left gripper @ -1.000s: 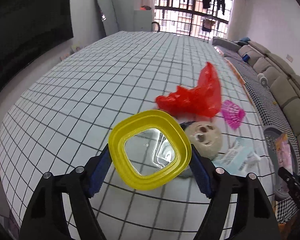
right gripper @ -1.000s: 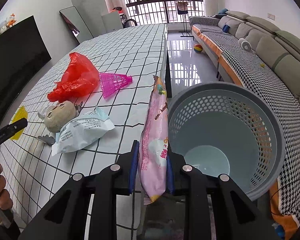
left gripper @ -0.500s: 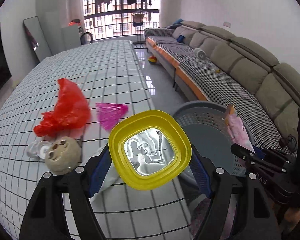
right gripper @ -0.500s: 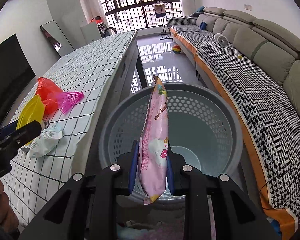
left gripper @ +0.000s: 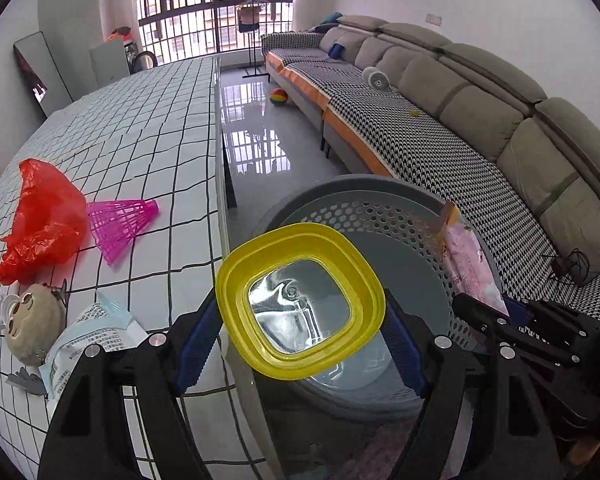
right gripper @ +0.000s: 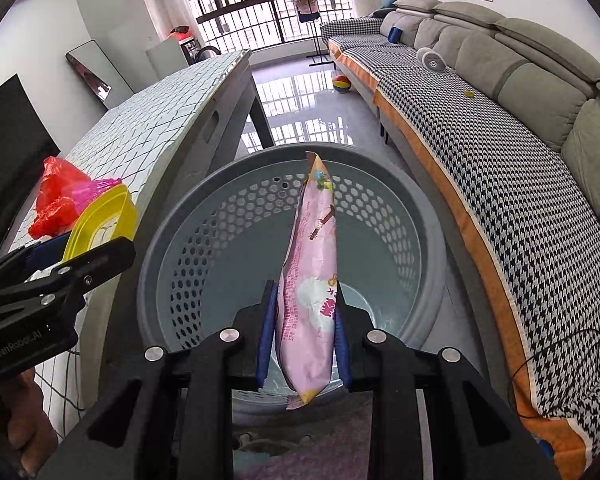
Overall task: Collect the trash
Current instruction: 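Carry both items over the grey basket and open both grippers, then withdraw both grippers from the basket back toward the table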
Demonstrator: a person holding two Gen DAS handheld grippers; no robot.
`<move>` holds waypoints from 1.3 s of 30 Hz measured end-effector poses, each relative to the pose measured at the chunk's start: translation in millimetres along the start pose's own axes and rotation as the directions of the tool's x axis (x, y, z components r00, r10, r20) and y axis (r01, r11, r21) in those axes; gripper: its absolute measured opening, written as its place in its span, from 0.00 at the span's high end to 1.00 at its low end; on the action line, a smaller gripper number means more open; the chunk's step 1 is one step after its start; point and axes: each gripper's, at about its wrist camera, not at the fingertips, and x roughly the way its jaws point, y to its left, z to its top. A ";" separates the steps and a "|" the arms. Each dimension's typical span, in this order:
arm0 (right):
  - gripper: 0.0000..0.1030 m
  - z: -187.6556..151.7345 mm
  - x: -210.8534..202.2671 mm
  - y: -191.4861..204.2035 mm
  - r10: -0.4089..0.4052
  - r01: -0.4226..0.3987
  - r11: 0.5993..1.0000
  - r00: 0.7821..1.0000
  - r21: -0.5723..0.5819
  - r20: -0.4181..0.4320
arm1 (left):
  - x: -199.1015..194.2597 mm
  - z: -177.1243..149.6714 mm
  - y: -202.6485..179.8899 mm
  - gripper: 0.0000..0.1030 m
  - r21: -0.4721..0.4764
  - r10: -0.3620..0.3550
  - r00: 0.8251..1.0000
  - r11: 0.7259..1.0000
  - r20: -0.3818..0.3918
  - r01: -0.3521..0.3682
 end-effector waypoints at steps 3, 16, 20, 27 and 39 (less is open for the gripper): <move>0.75 -0.4 1.7 -7.0 -0.001 0.001 1.000 1.000 0.012 0.000 | 3.0 -0.5 -3.8 0.27 0.006 0.001 1.000 1.000 -0.002 -0.001; 0.47 -4.6 -7.5 -14.6 -0.007 0.006 1.000 0.999 0.028 0.038 | 2.3 -3.9 -4.9 0.18 -0.008 0.017 1.000 1.000 -0.012 -0.017; 0.47 -6.9 -7.2 -10.6 -0.006 0.005 1.000 0.999 0.023 0.037 | 0.1 -4.9 -2.8 0.18 -0.011 0.027 1.000 1.000 -0.006 -0.027; 0.47 -9.4 -8.0 -6.5 -0.002 0.001 1.000 0.999 0.025 0.036 | -4.9 -6.7 4.3 0.16 -0.027 0.046 0.999 0.999 -0.002 -0.046; 0.47 -13.1 -17.6 11.5 0.001 -0.002 1.000 0.999 0.010 0.050 | -22.7 -11.9 21.0 0.16 -0.050 0.054 0.998 0.997 0.029 -0.053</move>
